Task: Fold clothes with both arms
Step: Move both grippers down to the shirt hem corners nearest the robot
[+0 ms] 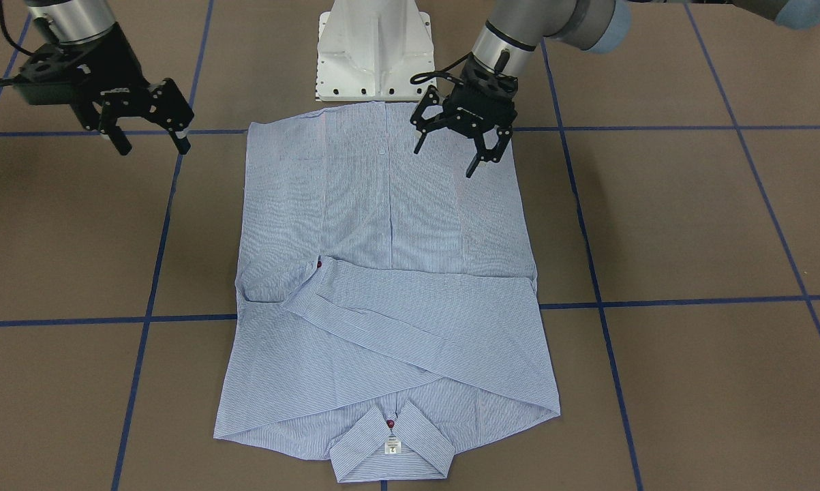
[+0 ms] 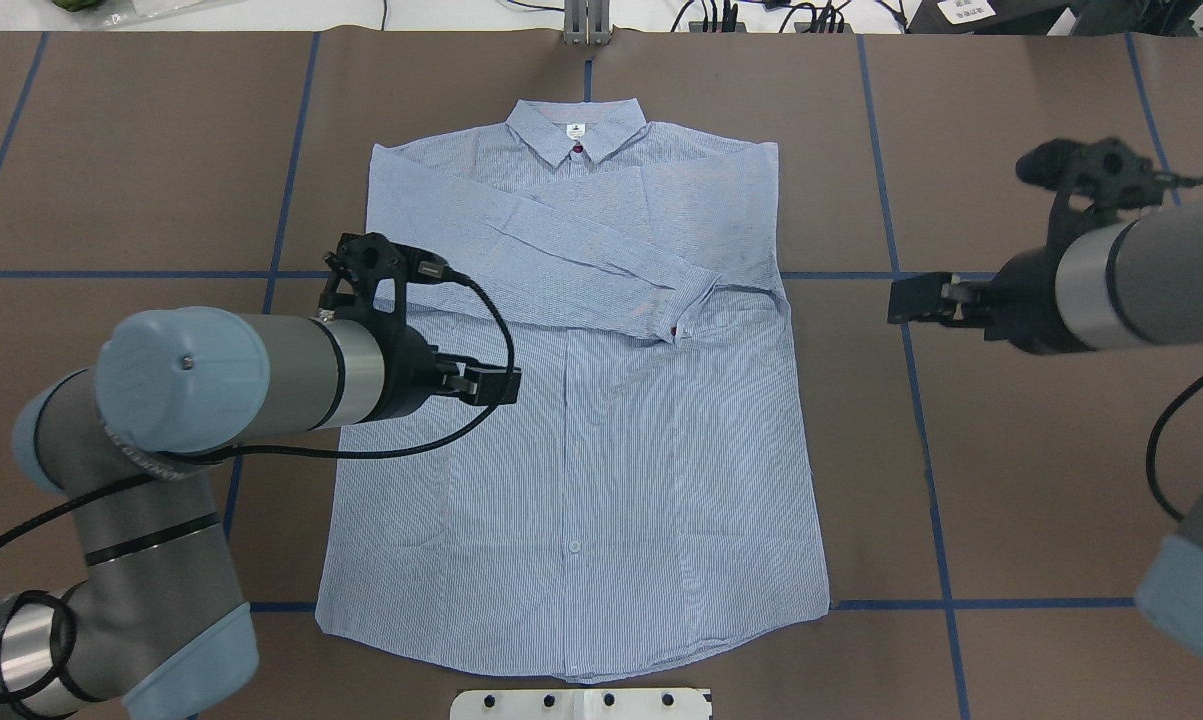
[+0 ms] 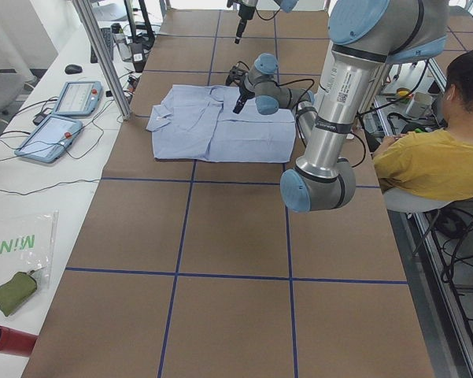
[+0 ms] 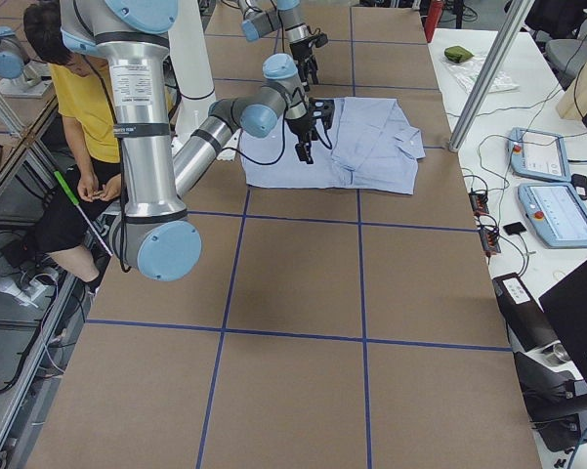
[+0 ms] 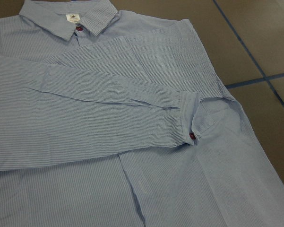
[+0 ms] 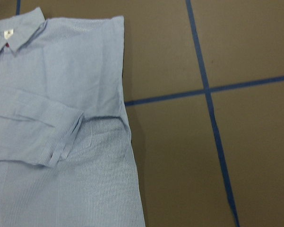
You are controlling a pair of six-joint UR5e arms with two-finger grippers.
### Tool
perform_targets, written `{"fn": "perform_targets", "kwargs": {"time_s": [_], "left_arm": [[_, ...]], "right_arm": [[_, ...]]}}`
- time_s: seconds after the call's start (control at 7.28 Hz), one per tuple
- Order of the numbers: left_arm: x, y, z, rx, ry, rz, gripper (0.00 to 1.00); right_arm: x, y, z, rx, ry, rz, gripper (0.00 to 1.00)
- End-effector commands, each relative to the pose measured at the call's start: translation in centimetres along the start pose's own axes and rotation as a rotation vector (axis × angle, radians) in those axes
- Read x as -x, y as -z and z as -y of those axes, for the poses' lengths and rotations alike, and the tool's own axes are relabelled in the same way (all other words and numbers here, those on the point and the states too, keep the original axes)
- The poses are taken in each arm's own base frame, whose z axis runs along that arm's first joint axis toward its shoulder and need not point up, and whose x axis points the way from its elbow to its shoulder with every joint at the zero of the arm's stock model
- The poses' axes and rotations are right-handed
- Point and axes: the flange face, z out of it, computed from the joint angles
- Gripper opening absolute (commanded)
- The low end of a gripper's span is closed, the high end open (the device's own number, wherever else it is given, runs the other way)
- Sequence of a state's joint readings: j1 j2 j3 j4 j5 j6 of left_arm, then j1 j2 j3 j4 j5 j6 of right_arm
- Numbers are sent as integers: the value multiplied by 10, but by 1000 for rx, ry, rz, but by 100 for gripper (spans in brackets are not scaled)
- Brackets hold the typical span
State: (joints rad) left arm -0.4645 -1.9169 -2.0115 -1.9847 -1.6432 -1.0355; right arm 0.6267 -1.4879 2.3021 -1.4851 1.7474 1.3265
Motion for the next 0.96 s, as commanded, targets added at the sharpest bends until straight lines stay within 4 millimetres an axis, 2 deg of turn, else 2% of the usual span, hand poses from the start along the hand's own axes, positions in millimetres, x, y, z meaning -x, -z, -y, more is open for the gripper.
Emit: {"fn": "perform_targets", "kwargs": {"time_s": [0.0, 0.14, 0.27, 0.41, 0.69, 0.82], "left_arm": [[52, 13, -64, 56, 78, 73, 100], [56, 4, -111, 43, 102, 103, 100], [61, -1, -148, 68, 147, 123, 100], [57, -5, -176, 84, 189, 139, 100], [58, -9, -213, 142, 217, 164, 100], [63, -10, -220, 154, 212, 176, 99]], "right_arm": [[14, -15, -98, -18, -18, -22, 100], [18, -20, -124, -21, -19, -25, 100], [21, -22, -135, -25, -13, -20, 100], [22, -22, -138, -27, -10, -19, 100], [22, -23, -139, -26, -7, -20, 100], [22, -23, -140, -26, -7, -20, 100]]}}
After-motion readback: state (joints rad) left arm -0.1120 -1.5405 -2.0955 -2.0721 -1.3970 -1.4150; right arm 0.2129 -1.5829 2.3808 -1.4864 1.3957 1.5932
